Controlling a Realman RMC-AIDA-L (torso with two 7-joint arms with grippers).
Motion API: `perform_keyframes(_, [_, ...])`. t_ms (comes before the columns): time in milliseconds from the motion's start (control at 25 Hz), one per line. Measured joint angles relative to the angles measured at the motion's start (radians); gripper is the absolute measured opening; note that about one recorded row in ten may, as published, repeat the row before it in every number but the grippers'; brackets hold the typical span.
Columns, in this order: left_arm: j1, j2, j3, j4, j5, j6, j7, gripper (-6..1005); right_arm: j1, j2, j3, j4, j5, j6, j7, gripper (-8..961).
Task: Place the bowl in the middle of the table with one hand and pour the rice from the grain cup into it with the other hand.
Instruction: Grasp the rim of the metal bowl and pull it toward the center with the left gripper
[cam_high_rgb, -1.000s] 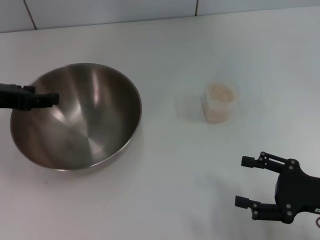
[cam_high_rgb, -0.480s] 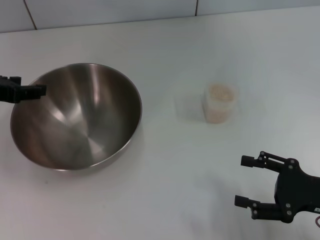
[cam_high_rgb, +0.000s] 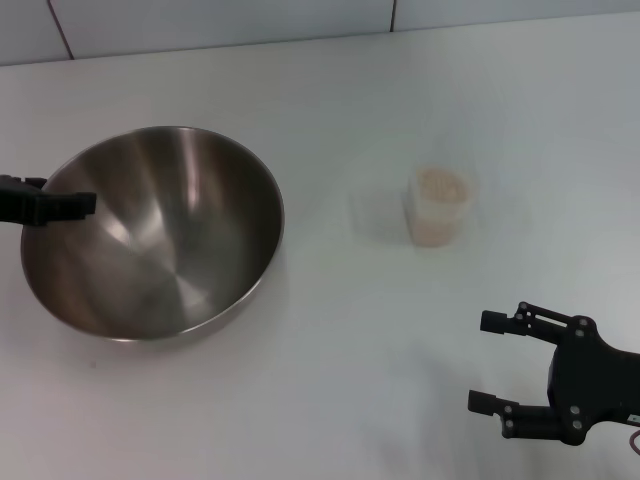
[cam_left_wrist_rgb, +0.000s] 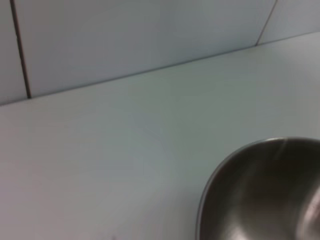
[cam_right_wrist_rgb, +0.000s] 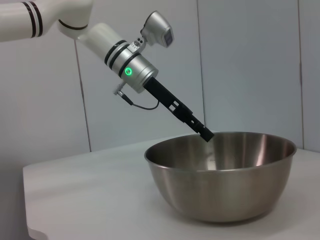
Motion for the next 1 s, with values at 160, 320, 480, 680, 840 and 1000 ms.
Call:
perform_keyframes(160, [-0.017, 0.000, 0.000, -0.044, 0.000, 0.001, 0.000, 703, 0.001, 0.000, 0.000, 0.000, -0.001, 0.001, 0.001, 769])
perform_keyframes(320, [-0.027, -0.002, 0.000, -0.062, -0.001, 0.004, 0.001, 697, -0.001, 0.000, 0.000, 0.000, -0.001, 0.001, 0.001, 766])
perform_keyframes(480, [-0.030, -0.002, 0.000, -0.063, -0.006, 0.009, 0.002, 685, -0.002, 0.000, 0.000, 0.000, -0.001, 0.001, 0.002, 763])
perform_keyframes(680, [-0.040, -0.001, 0.001, -0.070, -0.003, 0.017, 0.011, 440, 0.000, 0.000, 0.000, 0.000, -0.002, 0.001, 0.002, 760])
perform_keyframes(840, [-0.058, 0.000, 0.001, -0.100, -0.002, 0.018, 0.025, 304, 0.001, 0.000, 0.000, 0.000, -0.008, 0.002, 0.002, 757])
perform_keyframes(1000, [-0.069, 0.001, 0.001, -0.119, -0.001, 0.018, 0.032, 217, 0.001, 0.000, 0.000, 0.000, -0.008, 0.002, 0.002, 755])
